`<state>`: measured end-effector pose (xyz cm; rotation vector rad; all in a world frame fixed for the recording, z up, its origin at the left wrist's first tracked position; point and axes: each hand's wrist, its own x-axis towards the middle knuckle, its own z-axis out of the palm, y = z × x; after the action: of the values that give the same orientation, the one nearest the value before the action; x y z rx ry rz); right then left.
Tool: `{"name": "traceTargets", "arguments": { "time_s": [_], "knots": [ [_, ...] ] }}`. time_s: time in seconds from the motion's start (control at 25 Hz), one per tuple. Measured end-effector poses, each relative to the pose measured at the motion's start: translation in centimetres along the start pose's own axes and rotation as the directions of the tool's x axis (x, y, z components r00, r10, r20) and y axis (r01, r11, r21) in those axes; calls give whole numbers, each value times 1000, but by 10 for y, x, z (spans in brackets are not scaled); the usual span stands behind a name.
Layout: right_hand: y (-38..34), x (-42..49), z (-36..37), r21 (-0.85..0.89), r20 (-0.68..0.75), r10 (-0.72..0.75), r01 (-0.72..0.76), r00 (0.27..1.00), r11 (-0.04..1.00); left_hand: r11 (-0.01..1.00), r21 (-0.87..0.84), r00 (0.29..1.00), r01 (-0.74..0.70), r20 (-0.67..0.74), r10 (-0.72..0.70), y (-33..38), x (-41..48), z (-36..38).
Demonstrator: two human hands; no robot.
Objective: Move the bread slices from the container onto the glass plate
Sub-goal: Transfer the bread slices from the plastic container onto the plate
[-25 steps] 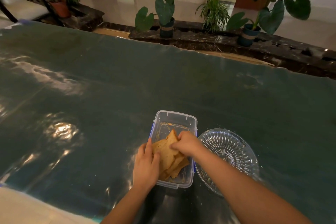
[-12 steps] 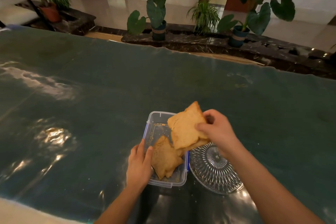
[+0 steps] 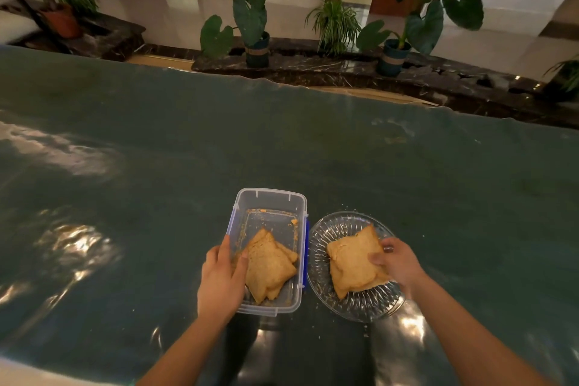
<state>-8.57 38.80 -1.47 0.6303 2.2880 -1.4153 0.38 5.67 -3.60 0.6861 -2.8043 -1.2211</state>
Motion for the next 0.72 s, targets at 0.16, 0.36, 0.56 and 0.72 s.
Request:
{"name": "traceTargets", "arguments": {
  "time_s": [0.16,0.36,0.56,0.72],
  "knots": [
    [13,1,11,-284,-18,-101,91,995,954,999,34,1000,7,-3,-7,0,0,1],
    [9,-2,18,-432,8,-157,144,988,890,1000,18,1000,-4,8,4,-2,1,-1],
    [-9,-15,25,-517,-17,-300,248,954,819,1000,16,1000,-11,7,11,-4,1,0],
    [-50,-32,50,-480,30,-477,431,878,764,1000,18,1000,-11,9,11,-2,2,0]
  ]
}}
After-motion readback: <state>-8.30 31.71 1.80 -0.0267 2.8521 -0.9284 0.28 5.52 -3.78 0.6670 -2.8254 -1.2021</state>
